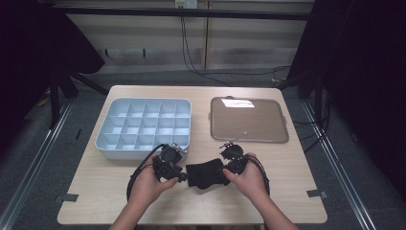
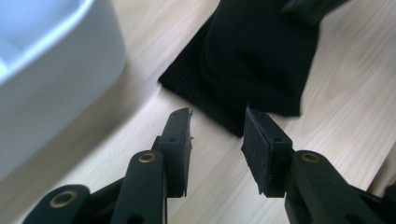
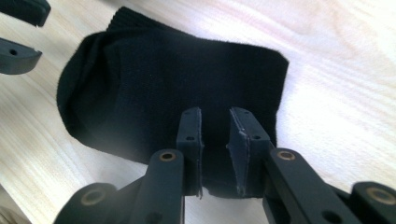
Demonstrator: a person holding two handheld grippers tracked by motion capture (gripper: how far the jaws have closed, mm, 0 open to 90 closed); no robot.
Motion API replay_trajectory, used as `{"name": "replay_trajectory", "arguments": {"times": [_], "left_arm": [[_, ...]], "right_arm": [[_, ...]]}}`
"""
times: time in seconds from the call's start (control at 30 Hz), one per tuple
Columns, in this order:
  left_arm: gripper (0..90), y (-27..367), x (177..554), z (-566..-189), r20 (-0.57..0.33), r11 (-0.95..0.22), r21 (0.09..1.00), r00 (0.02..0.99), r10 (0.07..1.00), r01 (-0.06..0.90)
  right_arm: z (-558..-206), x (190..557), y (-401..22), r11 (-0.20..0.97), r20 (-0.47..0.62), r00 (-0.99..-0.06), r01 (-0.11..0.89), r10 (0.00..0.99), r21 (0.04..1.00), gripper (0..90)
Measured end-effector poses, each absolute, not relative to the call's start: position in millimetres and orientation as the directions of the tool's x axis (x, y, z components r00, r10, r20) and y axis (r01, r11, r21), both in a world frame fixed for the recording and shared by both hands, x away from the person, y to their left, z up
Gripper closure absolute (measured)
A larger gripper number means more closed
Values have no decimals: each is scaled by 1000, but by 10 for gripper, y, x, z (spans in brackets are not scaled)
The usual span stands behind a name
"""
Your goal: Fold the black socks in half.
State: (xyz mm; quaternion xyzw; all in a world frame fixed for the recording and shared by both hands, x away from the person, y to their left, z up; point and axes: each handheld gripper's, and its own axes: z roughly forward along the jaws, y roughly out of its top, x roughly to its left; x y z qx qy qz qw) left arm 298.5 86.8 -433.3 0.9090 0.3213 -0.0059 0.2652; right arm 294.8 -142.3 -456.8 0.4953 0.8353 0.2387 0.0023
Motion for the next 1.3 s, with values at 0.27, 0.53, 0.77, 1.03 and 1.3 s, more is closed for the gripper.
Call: {"name": "replay_trajectory", "arguments": {"times": [0.27,0.53,0.77,1.03,1.3], "left_arm": [[570,638,2996,-4382,-178,-640,504,795,580,580],[581,621,3076,-4610,-126,-666,443,777,617,600],[594,606,3076,-4610,-111,-683,432,786,608,589],[611,601,3069,-4616,-93,-700,416,793,602,580],[634,610,3074,-4628,-96,-703,411,794,600,581]], "right_arm": [[-4656,2897,-1331,412,228,-527,816,819,405,774],[-4576,2881,-1355,409,222,-529,810,819,421,705],[-4515,2938,-1528,360,219,-483,827,848,432,636],[-4701,2930,-1499,358,250,-475,845,844,397,575],[-4774,2933,-1498,340,295,-462,859,836,383,649]]}}
